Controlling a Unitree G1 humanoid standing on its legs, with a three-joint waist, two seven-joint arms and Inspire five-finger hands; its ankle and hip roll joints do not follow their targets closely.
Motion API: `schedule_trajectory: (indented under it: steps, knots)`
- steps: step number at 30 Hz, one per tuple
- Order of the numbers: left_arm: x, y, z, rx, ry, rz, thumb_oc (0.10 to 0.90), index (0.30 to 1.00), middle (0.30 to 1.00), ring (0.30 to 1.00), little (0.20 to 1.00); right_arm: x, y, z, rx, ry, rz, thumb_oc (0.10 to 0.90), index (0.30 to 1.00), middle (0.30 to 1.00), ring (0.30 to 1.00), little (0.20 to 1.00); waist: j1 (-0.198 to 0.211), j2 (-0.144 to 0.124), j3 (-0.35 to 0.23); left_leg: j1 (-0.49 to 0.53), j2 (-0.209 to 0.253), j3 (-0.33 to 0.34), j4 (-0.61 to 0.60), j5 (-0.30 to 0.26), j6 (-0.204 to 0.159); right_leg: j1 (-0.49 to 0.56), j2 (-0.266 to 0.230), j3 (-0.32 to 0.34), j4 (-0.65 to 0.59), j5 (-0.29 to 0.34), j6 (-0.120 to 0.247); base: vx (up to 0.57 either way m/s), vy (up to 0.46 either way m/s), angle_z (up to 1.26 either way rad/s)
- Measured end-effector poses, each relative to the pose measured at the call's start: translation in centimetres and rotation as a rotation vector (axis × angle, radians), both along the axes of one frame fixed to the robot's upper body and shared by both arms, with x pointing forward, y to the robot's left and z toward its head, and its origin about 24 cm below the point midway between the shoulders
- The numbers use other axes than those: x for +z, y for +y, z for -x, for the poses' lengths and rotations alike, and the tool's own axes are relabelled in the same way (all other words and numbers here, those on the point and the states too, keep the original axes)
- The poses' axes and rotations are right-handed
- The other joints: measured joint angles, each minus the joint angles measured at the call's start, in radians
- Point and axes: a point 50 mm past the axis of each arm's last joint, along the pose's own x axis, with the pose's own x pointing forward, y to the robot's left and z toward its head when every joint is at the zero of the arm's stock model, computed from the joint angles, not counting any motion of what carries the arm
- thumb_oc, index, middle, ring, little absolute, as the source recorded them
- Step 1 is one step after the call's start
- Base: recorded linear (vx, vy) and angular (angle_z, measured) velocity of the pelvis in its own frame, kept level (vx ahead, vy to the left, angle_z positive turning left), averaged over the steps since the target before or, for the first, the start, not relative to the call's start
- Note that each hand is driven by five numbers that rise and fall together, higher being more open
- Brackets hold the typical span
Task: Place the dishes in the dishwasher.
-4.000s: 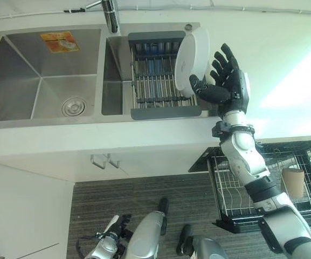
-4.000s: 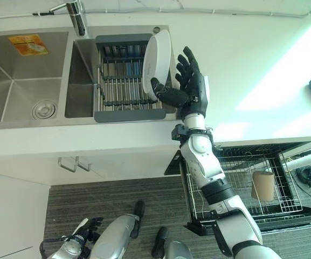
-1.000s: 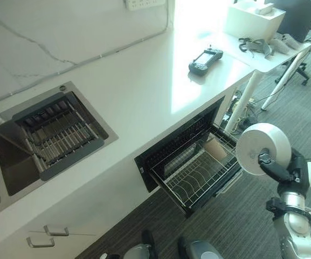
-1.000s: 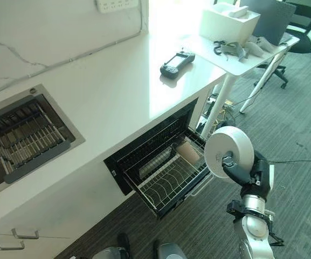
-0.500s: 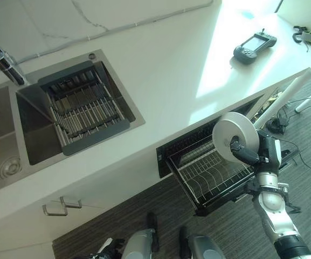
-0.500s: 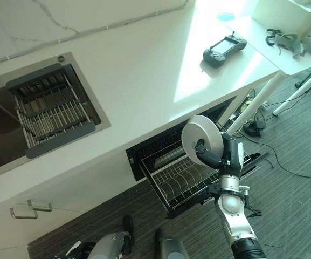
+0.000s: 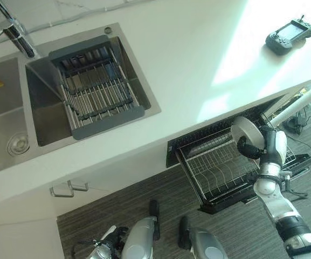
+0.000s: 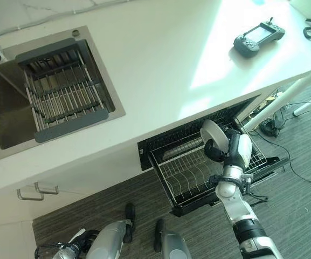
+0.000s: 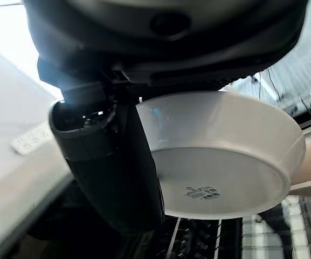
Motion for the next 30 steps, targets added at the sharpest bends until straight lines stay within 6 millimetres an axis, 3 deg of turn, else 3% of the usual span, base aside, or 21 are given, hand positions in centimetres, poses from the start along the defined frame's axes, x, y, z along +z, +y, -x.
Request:
schedule_trajectory:
  steps: [4,7,11,18,23,24,25,30]
  knots:
    - [0.3,-0.4,-1.1,-0.03,-0.025,0.007,0.8,0.9,0.9,0.9,0.9,-0.3,0.1,-0.6,-0.056,0.018,0.145,0.4,0.3,0.3,0.3,0.3,0.023,0.015,0.029,-0.002,-0.004,-0.01,0.002,0.001,0.002,0.004,-0.002,-0.009,-0.003,0.001,0.001,-0.04,0.024,0.07]
    - [0.7,-1.0,-2.3,-0.082,-0.054,0.01,0.8,0.9,0.9,0.9,0.9,0.8,1.4,-2.4,-0.046,-0.008,0.316,0.4,0.3,0.3,0.3,0.3,0.022,0.044,0.054,-0.031,-0.005,-0.012,0.005,0.009,0.006,-0.029,-0.004,-0.012,0.016,0.002,0.003,-0.04,0.029,0.03]
    - [1.2,-1.7,-3.6,-0.122,-0.102,0.03,0.8,0.9,0.9,0.9,0.9,0.1,1.6,-2.6,-0.042,0.023,0.445,0.4,0.3,0.3,0.3,0.3,0.047,0.073,0.086,-0.041,-0.01,-0.023,0.005,0.014,0.008,-0.035,-0.008,-0.024,0.023,0.002,0.003,-0.02,0.009,0.08]
    - [1.4,-2.0,-4.0,-0.113,-0.138,0.048,0.8,0.9,0.9,0.9,0.9,-0.7,3.9,-2.6,-0.007,-0.029,0.5,0.4,0.3,0.3,0.3,0.3,0.049,0.074,0.095,-0.094,-0.021,-0.032,-0.002,0.033,0.017,-0.103,-0.02,-0.029,0.047,-0.001,0.006,-0.06,0.071,0.05]
    - [1.8,-2.1,-4.9,-0.069,-0.179,0.067,0.8,0.9,0.9,0.9,0.9,-1.3,3.1,-2.7,-0.056,-0.001,0.54,0.4,0.3,0.3,0.3,0.3,0.05,0.079,0.119,-0.139,-0.023,-0.033,-0.006,0.057,0.023,-0.161,-0.025,-0.03,0.077,0.0,0.007,-0.08,0.043,0.02]
    - [1.9,-2.2,-5.0,-0.071,-0.186,0.064,0.8,0.9,0.9,0.9,0.9,-1.0,2.9,-2.8,-0.077,-0.01,0.548,0.508,0.462,0.462,0.462,0.462,0.049,0.079,0.12,-0.142,-0.025,-0.034,-0.027,0.071,0.023,-0.175,-0.026,-0.03,0.083,0.002,0.006,-0.09,0.059,0.01]
    - [1.9,-2.2,-5.0,-0.065,-0.199,0.059,0.8,0.9,0.9,0.9,0.9,-0.9,3.0,-2.9,-0.085,-0.013,0.543,0.8,0.9,0.9,0.9,0.9,0.048,0.079,0.12,-0.145,-0.025,-0.035,-0.047,0.085,0.018,-0.19,-0.026,-0.031,0.087,0.006,0.004,-0.09,0.063,0.01]
    - [1.9,-2.1,-5.0,-0.033,-0.205,0.073,0.8,0.9,0.9,0.9,0.9,-1.8,3.6,-3.2,-0.061,0.086,0.495,0.8,0.9,0.9,0.9,0.9,0.045,0.079,0.12,-0.158,-0.022,-0.036,-0.075,0.111,0.011,-0.221,-0.023,-0.032,0.099,0.013,-0.002,-0.02,0.016,0.0]
